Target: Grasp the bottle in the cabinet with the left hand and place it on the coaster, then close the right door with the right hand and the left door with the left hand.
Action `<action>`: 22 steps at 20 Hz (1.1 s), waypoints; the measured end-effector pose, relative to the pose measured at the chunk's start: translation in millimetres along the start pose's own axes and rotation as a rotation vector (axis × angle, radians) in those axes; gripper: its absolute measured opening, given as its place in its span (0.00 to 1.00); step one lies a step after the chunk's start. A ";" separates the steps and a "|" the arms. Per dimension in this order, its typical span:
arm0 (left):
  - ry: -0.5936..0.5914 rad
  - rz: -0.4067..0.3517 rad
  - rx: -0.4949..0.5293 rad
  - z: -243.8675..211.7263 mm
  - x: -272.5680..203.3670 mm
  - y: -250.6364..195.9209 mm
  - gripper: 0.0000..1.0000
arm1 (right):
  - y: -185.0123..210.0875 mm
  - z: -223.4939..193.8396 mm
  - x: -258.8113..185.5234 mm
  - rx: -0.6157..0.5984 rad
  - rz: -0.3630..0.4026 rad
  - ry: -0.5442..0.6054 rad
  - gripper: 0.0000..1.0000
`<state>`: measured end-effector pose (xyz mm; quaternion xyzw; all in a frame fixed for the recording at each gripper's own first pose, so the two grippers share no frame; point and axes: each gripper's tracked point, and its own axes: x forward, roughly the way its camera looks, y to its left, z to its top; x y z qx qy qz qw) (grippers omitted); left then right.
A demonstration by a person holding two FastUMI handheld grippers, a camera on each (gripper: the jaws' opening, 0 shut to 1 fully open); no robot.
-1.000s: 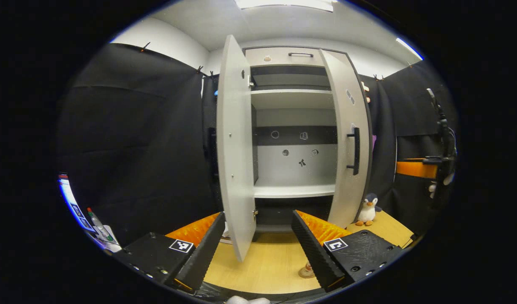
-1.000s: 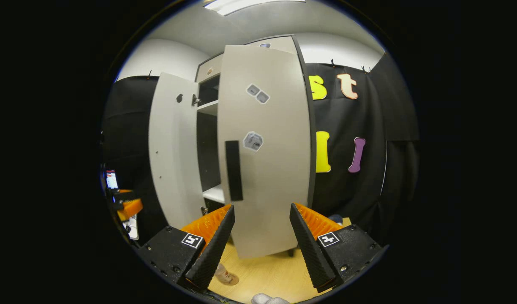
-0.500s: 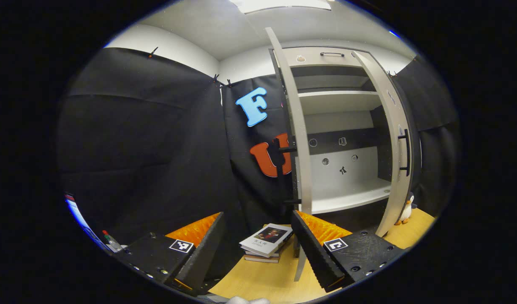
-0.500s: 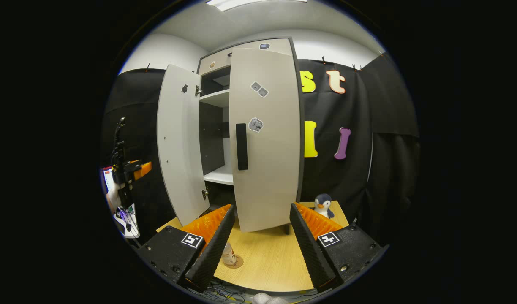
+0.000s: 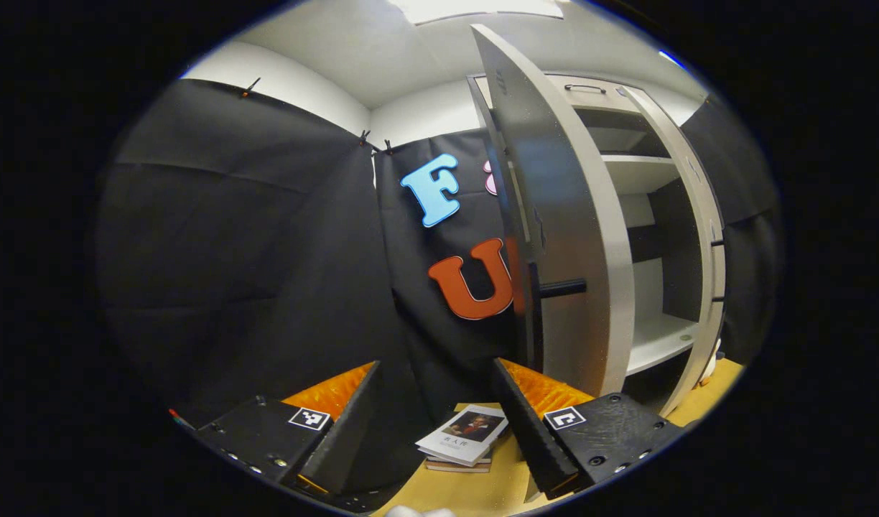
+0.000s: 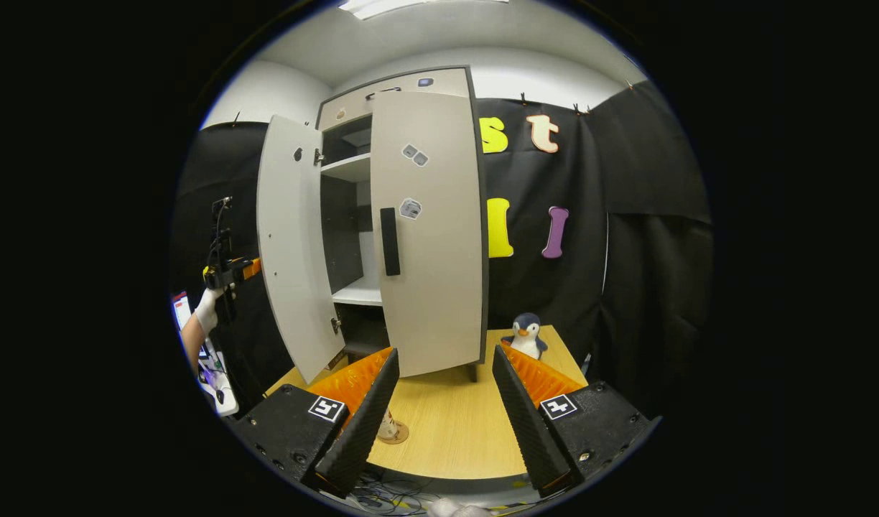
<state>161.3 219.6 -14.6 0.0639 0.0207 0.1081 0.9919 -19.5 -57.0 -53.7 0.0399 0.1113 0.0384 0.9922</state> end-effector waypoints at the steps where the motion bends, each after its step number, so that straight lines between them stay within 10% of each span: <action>1: 0.002 -0.009 -0.005 -0.5 1.5 -2.3 0.93 | -0.7 -0.2 1.3 0.005 0.004 0.001 0.81; 22: 0.025 -0.077 0.009 8.4 -14.8 -61.3 0.81 | -11.4 -7.0 9.7 0.004 0.064 0.026 0.81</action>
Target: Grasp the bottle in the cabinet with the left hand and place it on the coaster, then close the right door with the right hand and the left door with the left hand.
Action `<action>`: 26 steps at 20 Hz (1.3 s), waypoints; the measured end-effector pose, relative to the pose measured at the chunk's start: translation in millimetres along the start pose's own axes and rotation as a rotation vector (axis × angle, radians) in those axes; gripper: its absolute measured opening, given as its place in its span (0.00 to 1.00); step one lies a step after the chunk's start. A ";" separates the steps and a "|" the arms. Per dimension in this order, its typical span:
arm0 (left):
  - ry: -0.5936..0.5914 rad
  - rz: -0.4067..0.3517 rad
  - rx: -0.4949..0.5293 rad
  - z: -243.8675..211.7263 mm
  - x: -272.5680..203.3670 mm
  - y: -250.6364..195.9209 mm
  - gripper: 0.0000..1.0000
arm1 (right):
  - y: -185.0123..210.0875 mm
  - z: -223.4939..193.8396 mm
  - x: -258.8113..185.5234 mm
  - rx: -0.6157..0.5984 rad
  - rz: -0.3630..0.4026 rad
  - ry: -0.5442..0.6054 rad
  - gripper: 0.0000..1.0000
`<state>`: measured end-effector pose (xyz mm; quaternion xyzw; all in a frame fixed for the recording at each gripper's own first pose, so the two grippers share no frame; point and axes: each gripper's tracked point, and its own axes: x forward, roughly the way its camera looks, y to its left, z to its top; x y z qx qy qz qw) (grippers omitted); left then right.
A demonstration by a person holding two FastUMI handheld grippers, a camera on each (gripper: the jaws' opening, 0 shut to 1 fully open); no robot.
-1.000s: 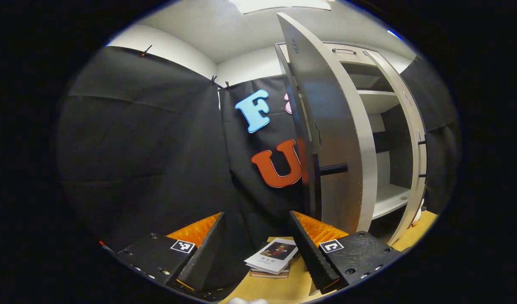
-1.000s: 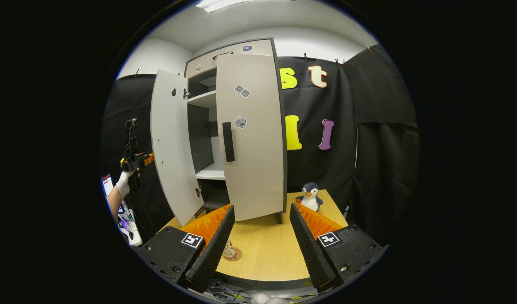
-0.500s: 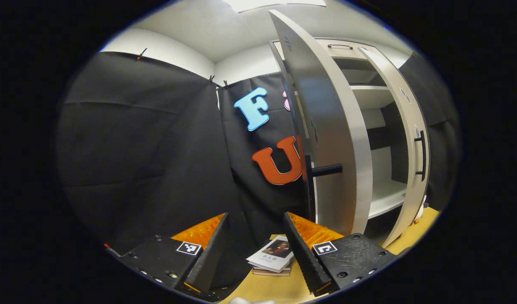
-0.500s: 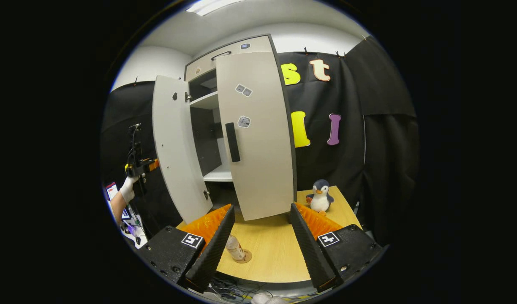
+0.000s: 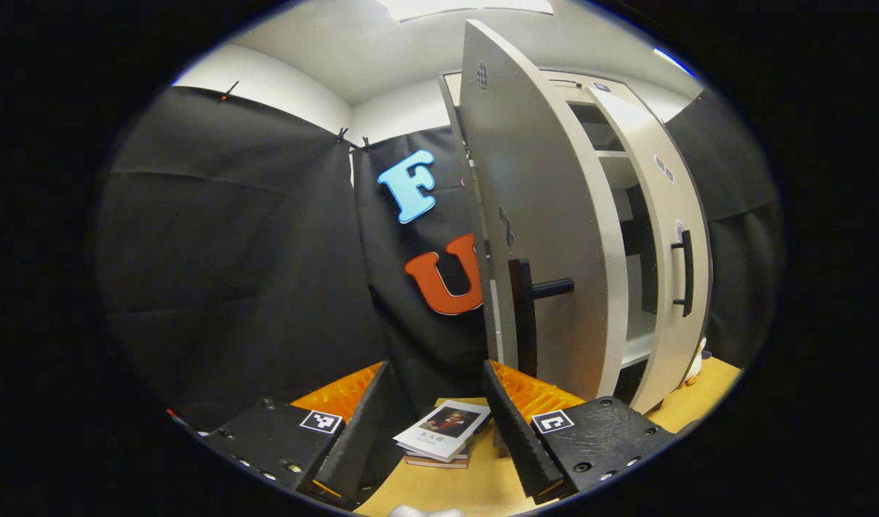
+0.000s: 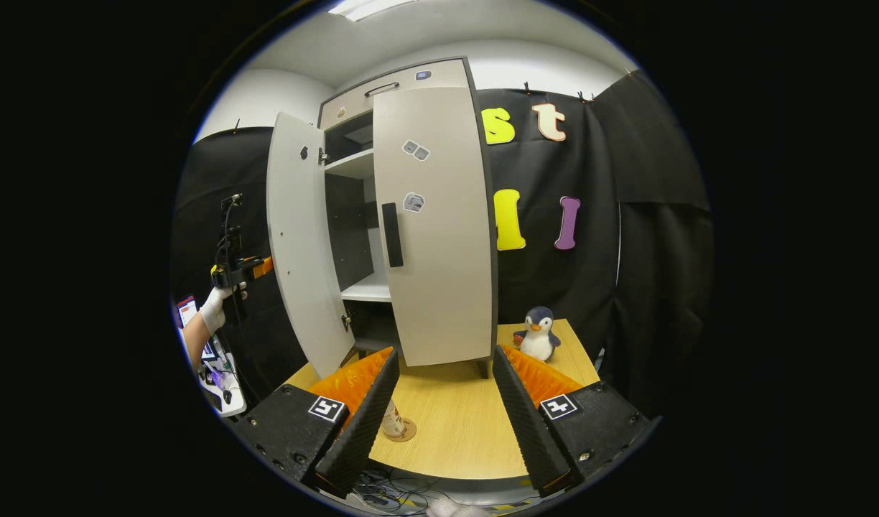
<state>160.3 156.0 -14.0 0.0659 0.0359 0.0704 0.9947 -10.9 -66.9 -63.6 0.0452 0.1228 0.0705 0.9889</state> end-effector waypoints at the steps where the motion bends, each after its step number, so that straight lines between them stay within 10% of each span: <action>1: -0.003 -0.010 -0.002 1.1 -0.9 -6.9 0.81 | -1.9 0.5 -0.4 0.002 -0.003 0.000 0.81; 15: -0.009 -0.164 -0.038 20.0 13.5 -122.4 0.95 | -16.9 19.7 -32.2 -0.018 -0.063 -0.057 0.81; 26: -0.039 -0.184 -0.067 37.0 -55.1 -123.3 0.96 | 1.0 33.9 -35.8 -0.037 -0.073 -0.091 0.81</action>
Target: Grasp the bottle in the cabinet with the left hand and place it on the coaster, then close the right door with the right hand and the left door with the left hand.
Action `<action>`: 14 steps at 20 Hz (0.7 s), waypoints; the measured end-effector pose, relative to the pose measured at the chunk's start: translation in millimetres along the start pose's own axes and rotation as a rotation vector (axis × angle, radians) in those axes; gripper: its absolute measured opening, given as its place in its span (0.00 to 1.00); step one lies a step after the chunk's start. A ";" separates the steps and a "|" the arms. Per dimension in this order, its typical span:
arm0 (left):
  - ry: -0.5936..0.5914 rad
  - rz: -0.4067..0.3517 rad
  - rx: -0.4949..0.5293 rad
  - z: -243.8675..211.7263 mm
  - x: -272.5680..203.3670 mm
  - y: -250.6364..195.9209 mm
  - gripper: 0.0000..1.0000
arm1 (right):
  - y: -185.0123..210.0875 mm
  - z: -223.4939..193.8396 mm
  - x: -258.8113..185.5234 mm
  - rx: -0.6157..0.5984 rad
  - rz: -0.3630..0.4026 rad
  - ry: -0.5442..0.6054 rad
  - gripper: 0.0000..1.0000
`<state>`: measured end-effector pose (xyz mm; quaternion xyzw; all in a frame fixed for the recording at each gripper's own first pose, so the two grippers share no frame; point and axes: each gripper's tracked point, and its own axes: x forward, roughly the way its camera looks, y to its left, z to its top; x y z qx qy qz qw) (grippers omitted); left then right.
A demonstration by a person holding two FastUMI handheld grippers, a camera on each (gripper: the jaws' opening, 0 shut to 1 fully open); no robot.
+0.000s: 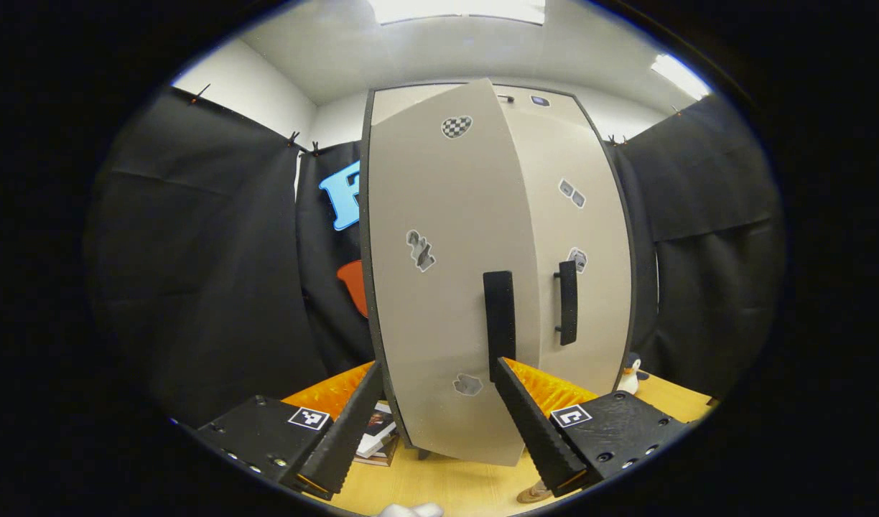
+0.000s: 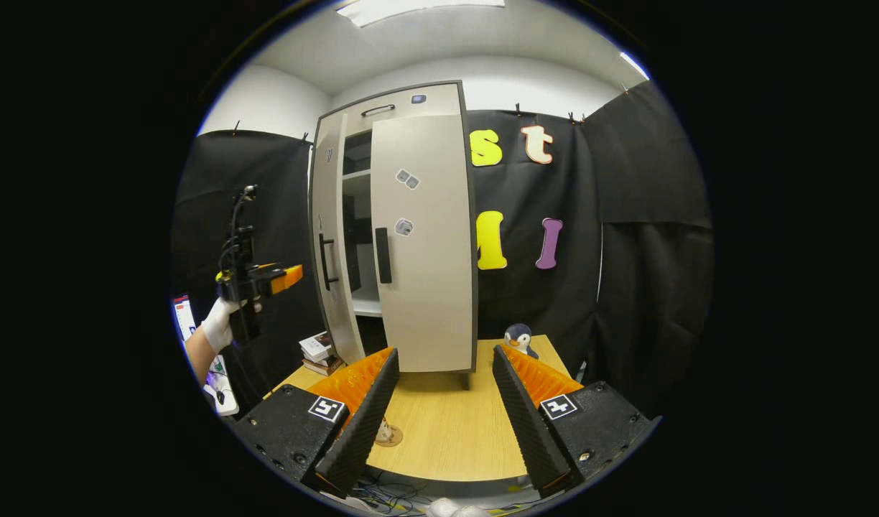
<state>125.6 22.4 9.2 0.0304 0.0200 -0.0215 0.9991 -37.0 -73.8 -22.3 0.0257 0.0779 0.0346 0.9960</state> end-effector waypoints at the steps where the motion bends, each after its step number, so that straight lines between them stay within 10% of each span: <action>1: -0.004 -0.002 -0.003 2.5 -10.5 -2.1 0.95 | 2.1 2.8 0.9 -0.005 0.000 -0.009 0.81; 14: 0.036 0.018 -0.033 -19.3 -129.8 -5.8 0.95 | 43.6 14.5 15.5 -0.011 0.029 -0.093 0.81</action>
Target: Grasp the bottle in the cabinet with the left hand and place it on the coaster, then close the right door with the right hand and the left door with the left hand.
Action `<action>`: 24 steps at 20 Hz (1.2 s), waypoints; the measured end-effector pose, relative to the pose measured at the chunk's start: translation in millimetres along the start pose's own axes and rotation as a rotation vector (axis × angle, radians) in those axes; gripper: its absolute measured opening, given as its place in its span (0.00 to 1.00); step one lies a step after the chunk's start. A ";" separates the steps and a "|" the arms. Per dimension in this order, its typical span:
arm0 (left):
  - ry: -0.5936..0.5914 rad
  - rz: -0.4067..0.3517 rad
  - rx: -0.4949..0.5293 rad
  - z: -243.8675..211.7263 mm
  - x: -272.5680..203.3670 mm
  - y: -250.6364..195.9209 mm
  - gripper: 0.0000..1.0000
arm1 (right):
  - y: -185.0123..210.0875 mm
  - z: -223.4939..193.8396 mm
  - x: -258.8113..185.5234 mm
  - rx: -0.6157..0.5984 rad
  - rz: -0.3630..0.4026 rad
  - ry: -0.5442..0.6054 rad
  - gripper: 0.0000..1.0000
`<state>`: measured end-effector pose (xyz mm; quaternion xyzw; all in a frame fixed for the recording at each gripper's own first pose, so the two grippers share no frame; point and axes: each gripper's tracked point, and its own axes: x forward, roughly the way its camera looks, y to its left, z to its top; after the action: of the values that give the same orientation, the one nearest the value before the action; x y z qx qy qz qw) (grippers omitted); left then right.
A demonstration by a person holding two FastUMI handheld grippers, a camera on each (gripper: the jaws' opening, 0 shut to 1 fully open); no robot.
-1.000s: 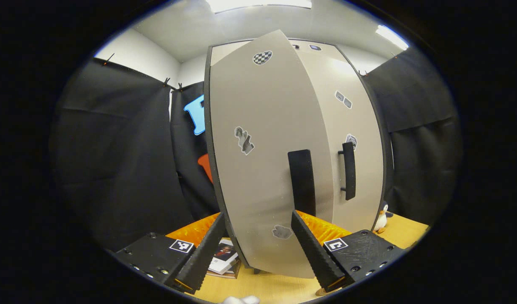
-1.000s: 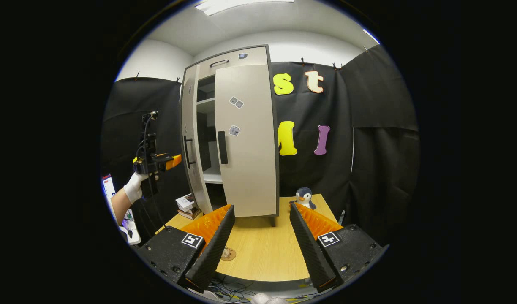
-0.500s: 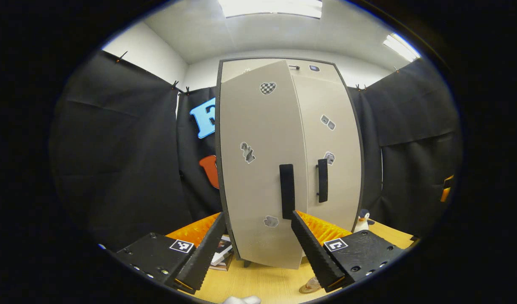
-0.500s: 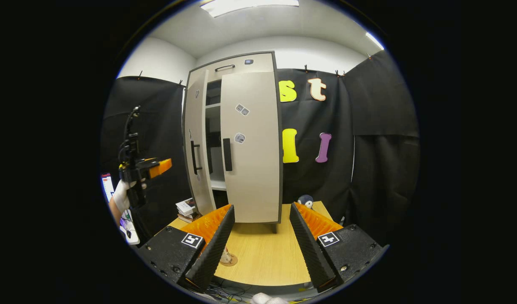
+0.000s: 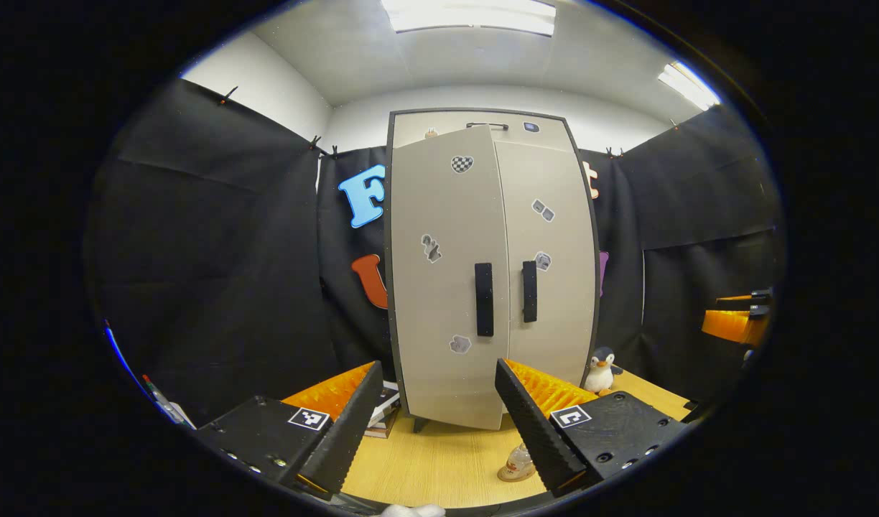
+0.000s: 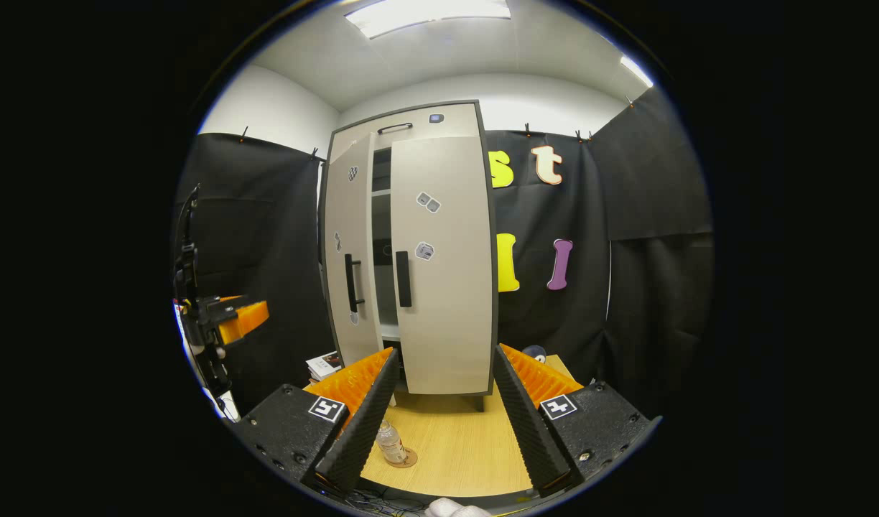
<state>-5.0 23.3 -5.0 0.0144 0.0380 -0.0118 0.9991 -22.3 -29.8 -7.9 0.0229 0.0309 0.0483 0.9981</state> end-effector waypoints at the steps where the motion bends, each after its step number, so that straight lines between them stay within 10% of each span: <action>1: 0.010 0.006 0.012 -5.4 -4.1 0.6 0.96 | 1.7 -1.5 0.9 -0.004 -0.003 -0.001 0.81; 24: 0.016 -0.023 -0.017 -12.4 9.0 -11.5 0.96 | -8.9 -11.3 23.2 -0.005 -0.081 0.009 0.81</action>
<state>2.8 12.0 -18.4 0.0057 0.0460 -0.0227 0.9987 0.9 -35.9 -21.0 0.0191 0.0359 0.0080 0.9991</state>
